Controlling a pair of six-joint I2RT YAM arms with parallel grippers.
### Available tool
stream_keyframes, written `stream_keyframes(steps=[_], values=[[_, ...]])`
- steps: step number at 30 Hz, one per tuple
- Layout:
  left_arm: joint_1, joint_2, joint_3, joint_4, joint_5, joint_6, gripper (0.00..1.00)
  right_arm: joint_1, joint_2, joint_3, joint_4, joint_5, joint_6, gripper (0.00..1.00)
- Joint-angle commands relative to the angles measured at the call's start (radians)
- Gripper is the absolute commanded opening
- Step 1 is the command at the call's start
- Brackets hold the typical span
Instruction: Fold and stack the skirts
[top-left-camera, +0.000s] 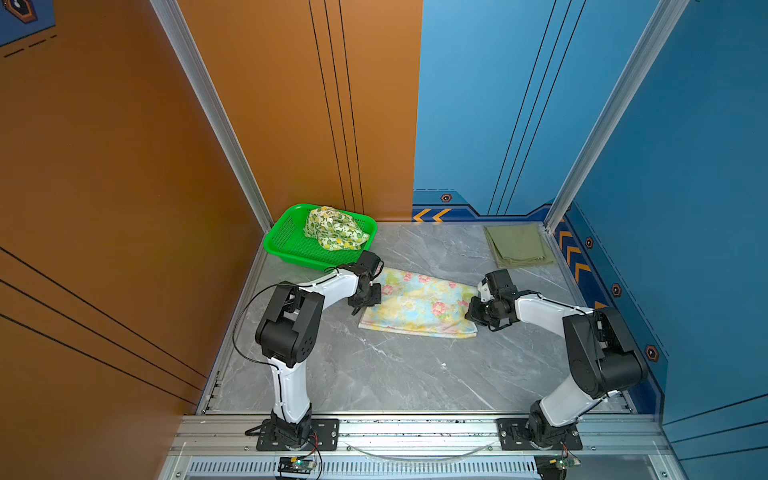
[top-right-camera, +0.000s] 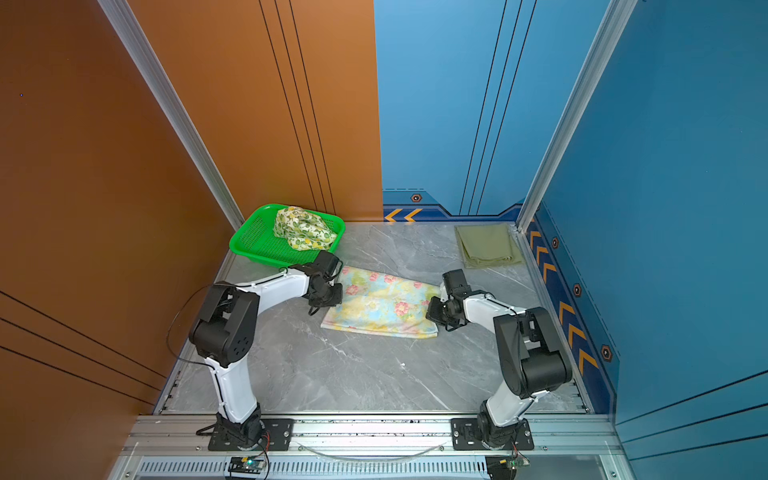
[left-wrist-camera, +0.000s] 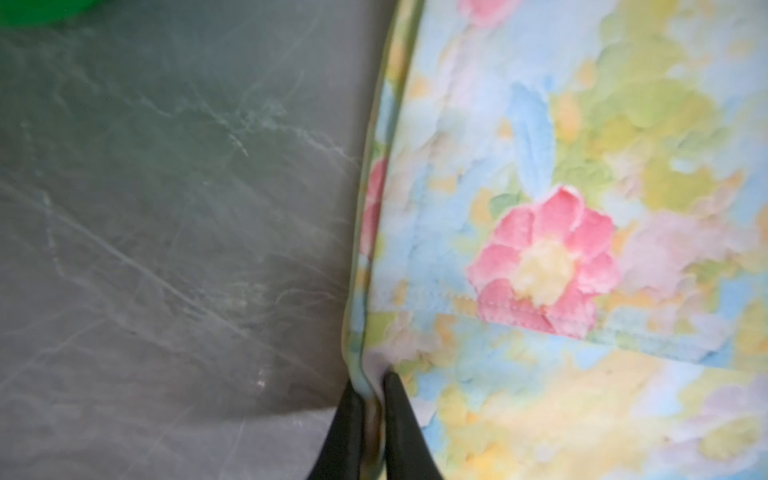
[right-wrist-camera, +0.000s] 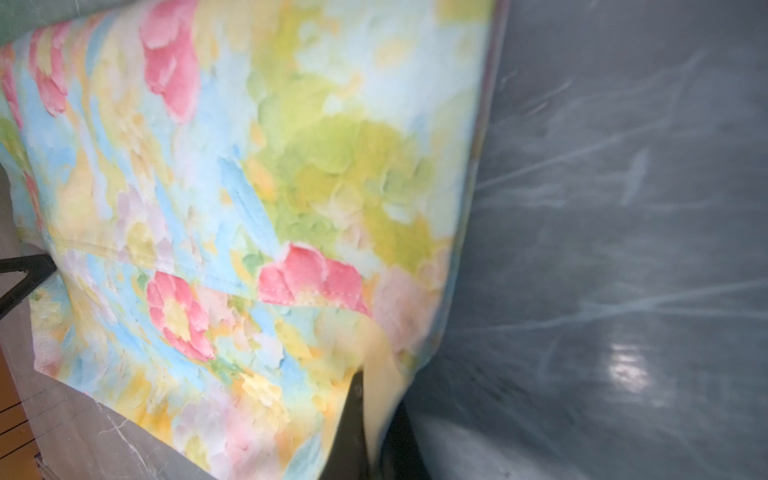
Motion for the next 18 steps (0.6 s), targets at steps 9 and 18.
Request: stream_keyframes(steps=[9,18], values=[[-0.023,0.047,-0.145,0.049,0.024,-0.052,0.04,0.038,-0.179,0.158,-0.317,0.196,-0.111,0.00],[-0.065,0.044,-0.178,0.092,0.043,-0.086,0.04,0.182,-0.134,0.355,-0.462,0.311,-0.135,0.00]])
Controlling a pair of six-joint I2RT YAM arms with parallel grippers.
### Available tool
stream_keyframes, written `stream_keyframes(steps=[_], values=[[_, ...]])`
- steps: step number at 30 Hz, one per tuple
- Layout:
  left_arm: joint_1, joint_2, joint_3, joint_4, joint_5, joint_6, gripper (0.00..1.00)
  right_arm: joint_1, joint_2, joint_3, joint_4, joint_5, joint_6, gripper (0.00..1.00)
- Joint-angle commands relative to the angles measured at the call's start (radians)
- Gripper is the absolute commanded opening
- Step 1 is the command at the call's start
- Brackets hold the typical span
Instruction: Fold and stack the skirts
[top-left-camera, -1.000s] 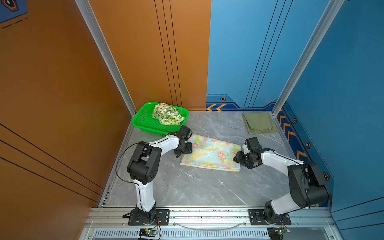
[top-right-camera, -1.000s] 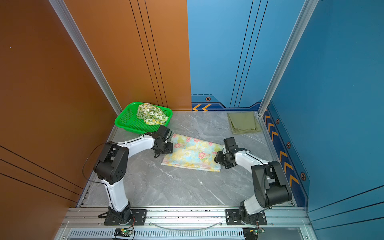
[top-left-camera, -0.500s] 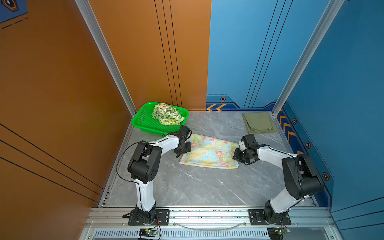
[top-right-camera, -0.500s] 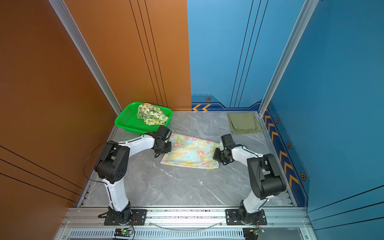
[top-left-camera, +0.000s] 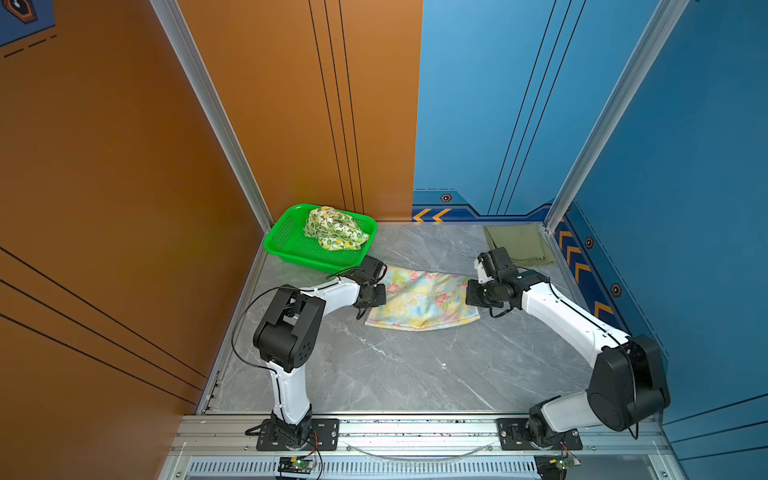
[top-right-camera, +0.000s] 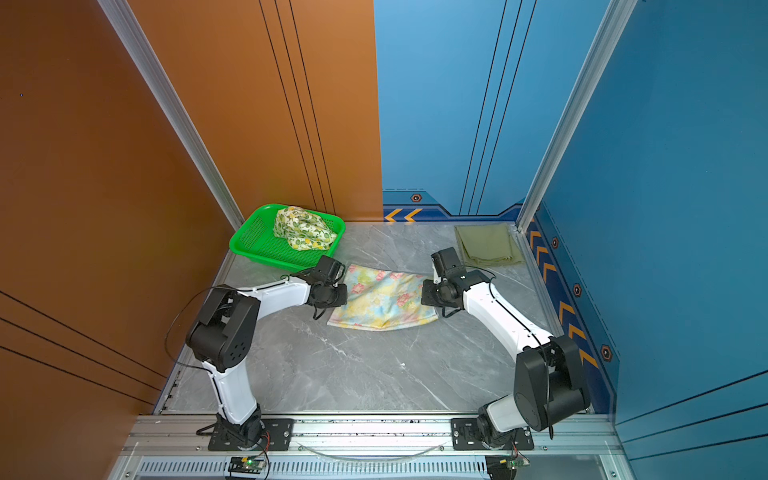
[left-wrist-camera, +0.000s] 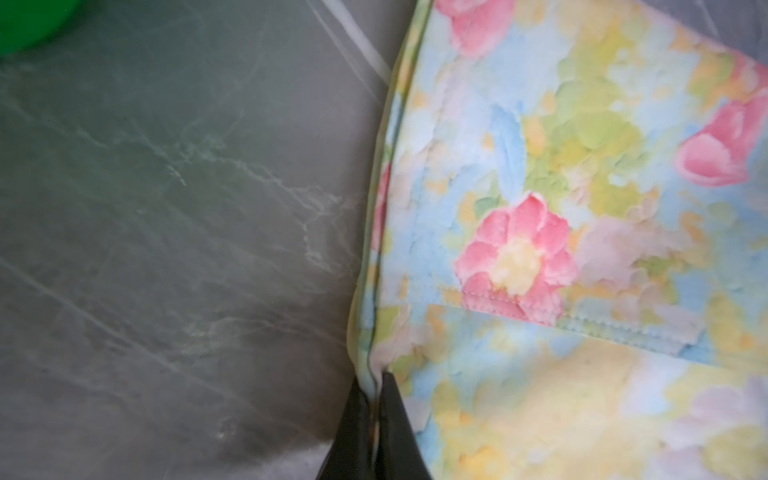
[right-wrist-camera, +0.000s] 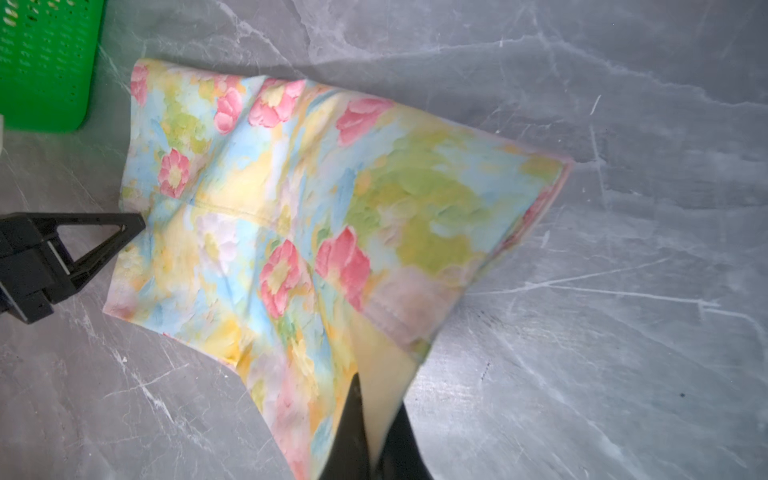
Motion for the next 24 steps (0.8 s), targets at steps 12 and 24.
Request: stream_keyframes(steps=[12,24], values=[[-0.040,0.039,-0.139,-0.079,0.067,-0.048,0.05,0.195,0.209,0.291,-0.145,0.108,-0.019,0.00],[-0.037,0.000,-0.209,-0.029,0.096,-0.076,0.05,0.281,0.371,0.404,0.191,-0.228,0.212,0.59]])
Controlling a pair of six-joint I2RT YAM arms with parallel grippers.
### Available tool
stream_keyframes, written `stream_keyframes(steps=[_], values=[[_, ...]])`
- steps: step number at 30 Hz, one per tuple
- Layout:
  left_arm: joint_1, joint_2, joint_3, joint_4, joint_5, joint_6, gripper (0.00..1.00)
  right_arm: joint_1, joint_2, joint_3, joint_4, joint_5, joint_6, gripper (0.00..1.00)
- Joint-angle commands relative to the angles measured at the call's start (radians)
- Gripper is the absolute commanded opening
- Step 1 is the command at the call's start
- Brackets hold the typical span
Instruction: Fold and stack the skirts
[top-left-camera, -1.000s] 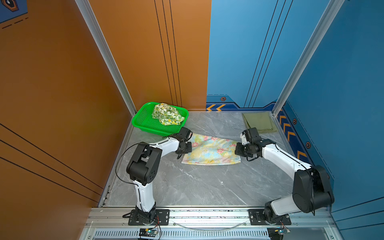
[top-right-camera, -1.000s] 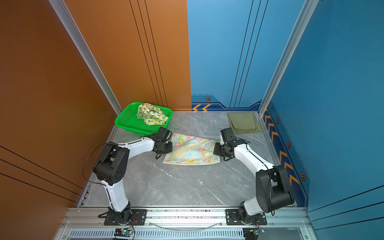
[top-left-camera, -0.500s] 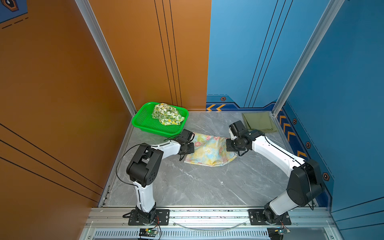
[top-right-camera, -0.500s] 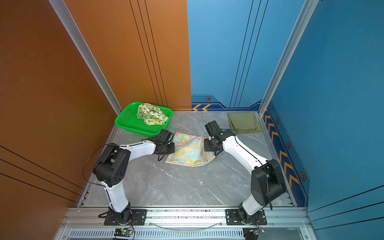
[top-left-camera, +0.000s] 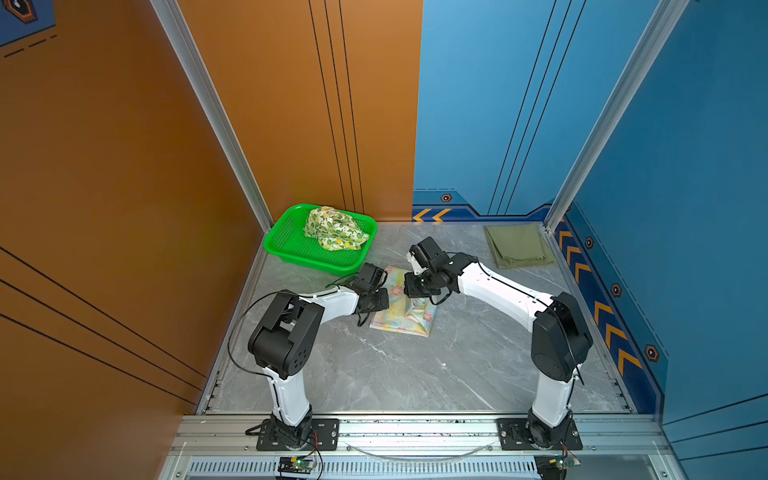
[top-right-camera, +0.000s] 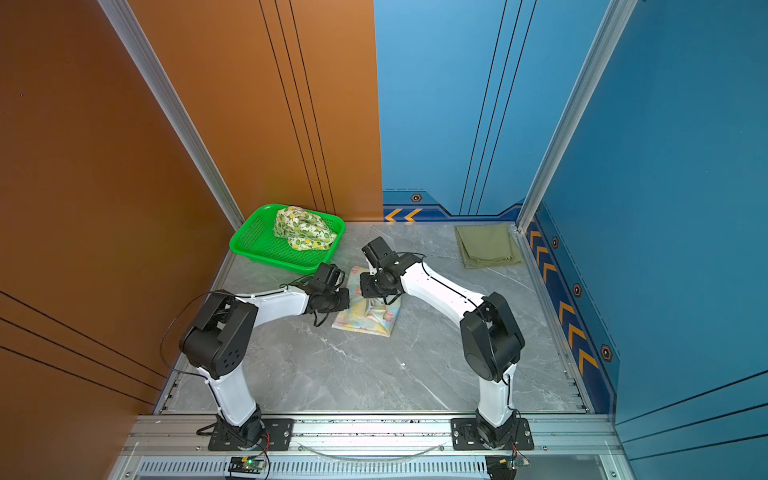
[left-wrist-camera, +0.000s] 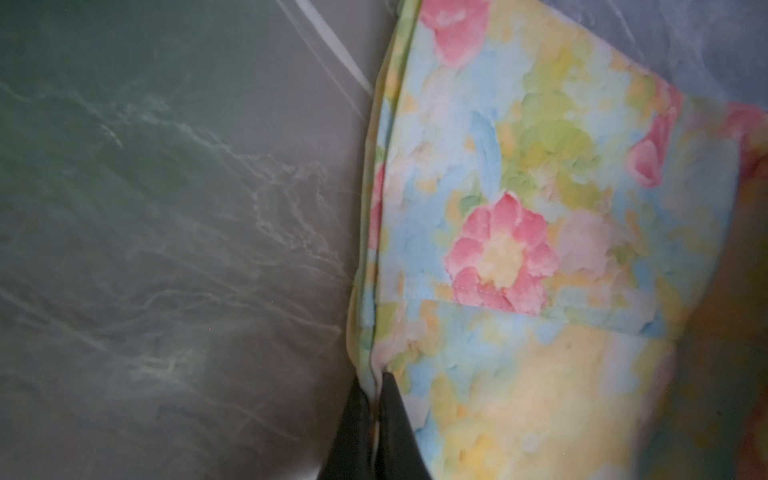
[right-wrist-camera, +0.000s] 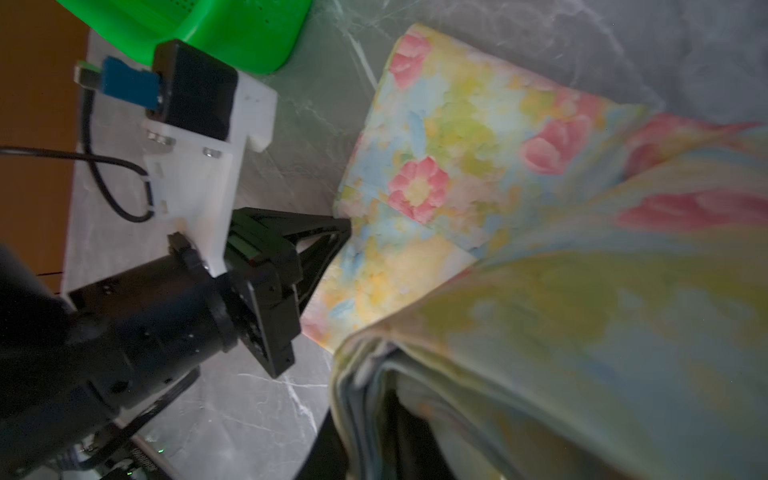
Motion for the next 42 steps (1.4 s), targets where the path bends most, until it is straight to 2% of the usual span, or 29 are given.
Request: stream_keyframes(steps=[1,2,3,5,9,14,17,20,23,26,30,34,42], values=[[-0.016,0.056,-0.084,-0.180,0.058,-0.025,0.05,-0.042,-0.057,-0.058,0.187,-0.123,0.120,0.69],[-0.017,0.055,-0.088,-0.173,0.065,-0.029,0.05,-0.066,-0.085,-0.098,0.229,-0.127,0.147,0.77],[-0.019,0.055,-0.093,-0.166,0.068,-0.031,0.05,-0.087,-0.110,-0.134,0.262,-0.128,0.169,0.81],[-0.023,0.056,-0.100,-0.154,0.075,-0.041,0.05,-0.139,-0.175,-0.219,0.308,-0.103,0.214,0.84],[-0.051,0.064,-0.106,-0.134,0.083,-0.067,0.05,-0.213,-0.293,-0.335,0.324,-0.014,0.246,0.84],[-0.155,0.078,-0.091,-0.110,0.080,-0.135,0.07,-0.274,-0.359,-0.366,0.160,0.112,0.164,0.82],[-0.242,0.081,-0.082,-0.089,0.076,-0.181,0.12,-0.295,-0.398,-0.386,0.093,0.167,0.105,0.82],[-0.318,0.080,-0.075,-0.088,0.087,-0.211,0.27,-0.297,-0.424,-0.392,0.025,0.218,0.040,0.82],[-0.344,0.036,-0.116,-0.034,0.098,-0.235,0.40,-0.280,-0.444,-0.414,-0.005,0.231,-0.013,0.79],[-0.335,-0.038,-0.178,-0.010,0.091,-0.247,0.44,-0.230,-0.459,-0.440,-0.005,0.244,-0.059,0.76],[-0.300,-0.093,-0.218,0.014,0.103,-0.249,0.45,-0.145,-0.439,-0.460,-0.007,0.296,-0.100,0.74],[-0.248,-0.106,-0.242,0.110,0.178,-0.276,0.43,-0.072,-0.399,-0.483,0.041,0.340,-0.090,0.75],[-0.194,-0.075,-0.192,0.187,0.218,-0.296,0.40,0.030,-0.306,-0.523,0.162,0.460,0.061,0.78]])
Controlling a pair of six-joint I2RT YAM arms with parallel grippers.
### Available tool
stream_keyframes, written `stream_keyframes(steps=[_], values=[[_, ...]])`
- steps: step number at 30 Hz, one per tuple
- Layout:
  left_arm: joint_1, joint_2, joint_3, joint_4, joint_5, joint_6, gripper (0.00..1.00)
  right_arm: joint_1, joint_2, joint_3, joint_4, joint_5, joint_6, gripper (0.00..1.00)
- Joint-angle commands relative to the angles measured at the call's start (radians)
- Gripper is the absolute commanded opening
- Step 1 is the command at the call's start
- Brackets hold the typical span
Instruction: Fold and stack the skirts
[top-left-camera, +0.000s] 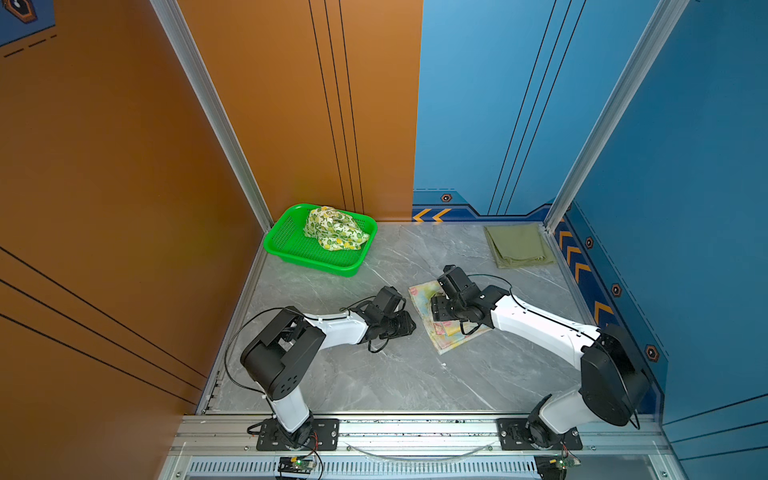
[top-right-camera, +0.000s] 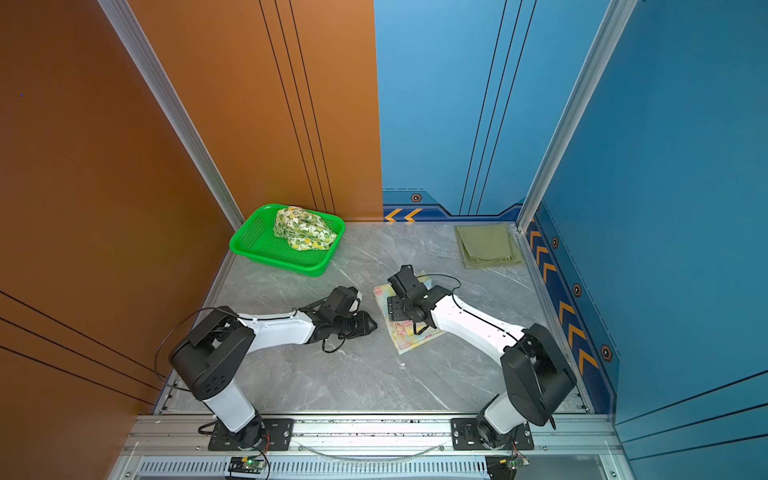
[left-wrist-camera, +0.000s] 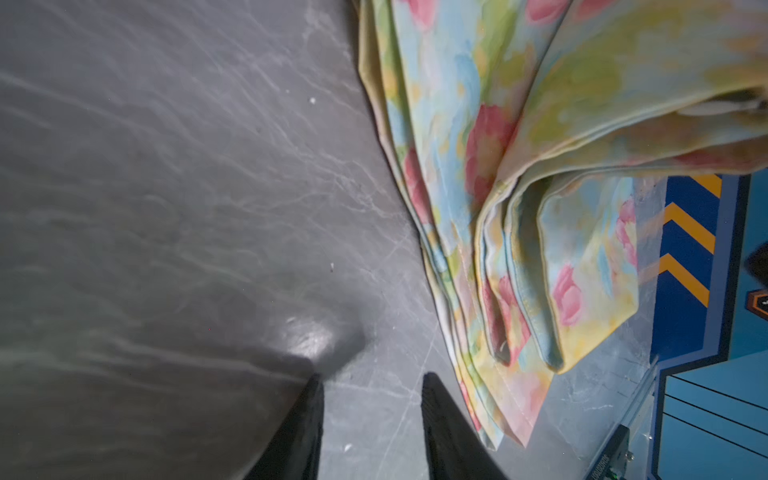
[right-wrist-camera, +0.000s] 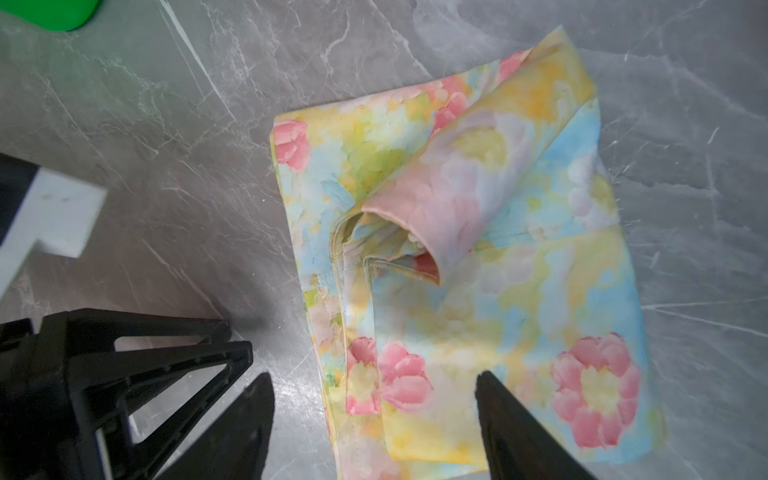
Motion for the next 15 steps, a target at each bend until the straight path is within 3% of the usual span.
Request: stream_keyframes(steps=[1,8,15], values=[[0.023,0.047,0.009,-0.013,0.018,-0.023,0.39,0.037,0.037,-0.030,0.071,0.090,0.096,0.79],[0.035,0.099,0.048,0.028,0.008,-0.048,0.37,0.069,0.122,-0.048,0.175,0.204,0.213,0.79],[0.037,0.118,0.063,0.040,-0.022,-0.053,0.35,0.080,0.246,0.028,0.196,0.306,0.249,0.74]])
